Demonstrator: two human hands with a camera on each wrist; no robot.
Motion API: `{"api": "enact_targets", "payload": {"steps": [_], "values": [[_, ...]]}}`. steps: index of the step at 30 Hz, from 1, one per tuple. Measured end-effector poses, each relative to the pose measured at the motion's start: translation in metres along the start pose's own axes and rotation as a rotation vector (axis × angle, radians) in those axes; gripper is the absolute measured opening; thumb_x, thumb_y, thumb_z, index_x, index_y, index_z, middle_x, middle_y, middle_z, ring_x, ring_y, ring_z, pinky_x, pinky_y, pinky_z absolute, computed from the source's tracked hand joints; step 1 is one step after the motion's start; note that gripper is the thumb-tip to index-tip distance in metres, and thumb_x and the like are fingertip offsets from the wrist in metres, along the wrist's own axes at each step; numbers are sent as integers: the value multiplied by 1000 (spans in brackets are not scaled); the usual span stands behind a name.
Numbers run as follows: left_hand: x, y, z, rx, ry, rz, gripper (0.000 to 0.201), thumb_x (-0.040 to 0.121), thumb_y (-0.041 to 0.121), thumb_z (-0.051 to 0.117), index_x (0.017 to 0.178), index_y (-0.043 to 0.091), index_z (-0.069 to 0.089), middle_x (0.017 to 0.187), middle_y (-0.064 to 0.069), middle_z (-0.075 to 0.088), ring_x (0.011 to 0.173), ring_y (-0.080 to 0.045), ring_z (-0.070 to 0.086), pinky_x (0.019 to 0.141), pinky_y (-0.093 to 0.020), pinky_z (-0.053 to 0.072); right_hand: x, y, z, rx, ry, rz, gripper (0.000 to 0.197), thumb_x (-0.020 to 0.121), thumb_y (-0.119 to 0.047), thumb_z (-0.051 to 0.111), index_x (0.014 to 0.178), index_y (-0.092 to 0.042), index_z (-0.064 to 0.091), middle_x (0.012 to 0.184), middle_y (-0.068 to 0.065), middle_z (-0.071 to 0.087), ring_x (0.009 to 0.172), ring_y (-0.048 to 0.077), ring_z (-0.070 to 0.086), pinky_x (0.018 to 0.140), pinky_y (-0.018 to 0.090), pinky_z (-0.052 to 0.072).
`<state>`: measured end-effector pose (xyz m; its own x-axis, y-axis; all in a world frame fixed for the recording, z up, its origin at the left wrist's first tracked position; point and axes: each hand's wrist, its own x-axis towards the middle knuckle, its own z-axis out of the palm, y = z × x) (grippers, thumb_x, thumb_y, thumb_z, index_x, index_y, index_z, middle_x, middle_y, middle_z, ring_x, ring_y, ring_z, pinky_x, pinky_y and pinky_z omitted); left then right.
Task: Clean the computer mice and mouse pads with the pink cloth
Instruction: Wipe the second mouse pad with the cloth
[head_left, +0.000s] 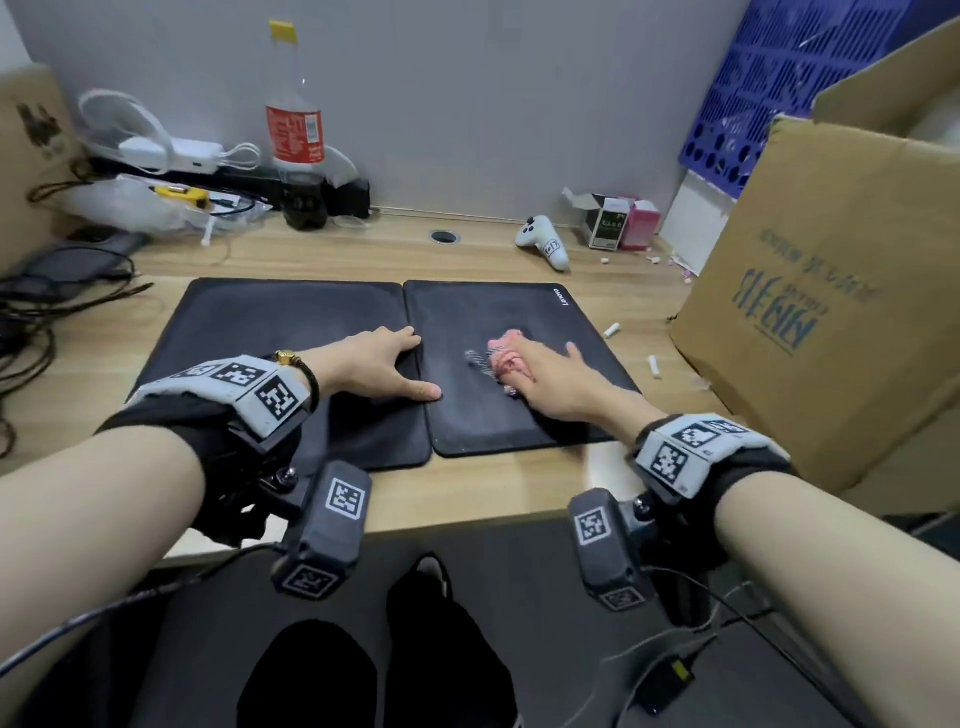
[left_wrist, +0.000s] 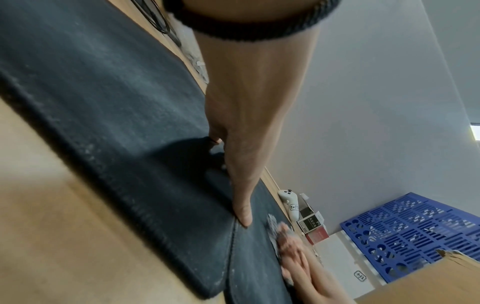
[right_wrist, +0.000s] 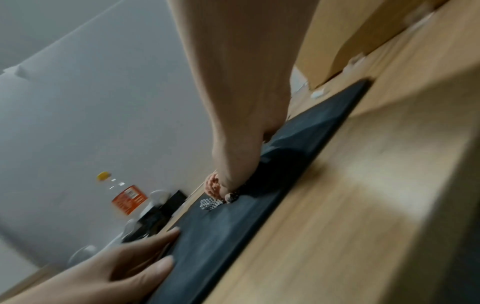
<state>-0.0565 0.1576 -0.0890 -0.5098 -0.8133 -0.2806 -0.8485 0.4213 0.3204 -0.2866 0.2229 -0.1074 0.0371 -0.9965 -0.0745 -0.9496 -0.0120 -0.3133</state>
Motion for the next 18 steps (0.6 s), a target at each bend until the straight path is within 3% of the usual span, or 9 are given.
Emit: {"api": "enact_targets", "payload": {"steps": [4,8,12,16,18], "values": [[-4,3,2,22,8,4,88,84,62,55,153,23,17,159,-7,18,145,-26,20,116,-38,19,-12,33,-12,-82,2,186,45,99,-30,41,143,-21,35,149,6,43,132,31,45,114,47,23],[0,0,8,62,-11,32,84,88,61,50,153,20,16,161,4,10,148,-23,8,118,-46,12,13,5,-9,-81,26,170,35,100,-24,41,128,-3,41,132,18,53,124,39,47,107,43,26],[6,0,4,82,-37,30,89,86,63,52,154,21,13,161,8,5,149,-19,3,119,-43,9,19,-17,2,-115,19,54,31,95,-26,44,121,-9,48,125,15,58,115,38,52,98,40,31],[8,1,-6,108,-53,2,98,79,69,55,154,24,10,161,5,7,148,-18,5,118,-36,11,13,-8,2,-214,-8,93,40,79,-39,51,115,-22,54,108,8,65,103,36,56,76,37,40],[8,1,-7,104,-60,4,100,78,69,56,154,24,10,161,6,6,148,-16,3,118,-36,10,13,-7,4,-244,1,105,39,82,-37,49,117,-19,52,110,11,63,102,37,55,72,37,38]]}}
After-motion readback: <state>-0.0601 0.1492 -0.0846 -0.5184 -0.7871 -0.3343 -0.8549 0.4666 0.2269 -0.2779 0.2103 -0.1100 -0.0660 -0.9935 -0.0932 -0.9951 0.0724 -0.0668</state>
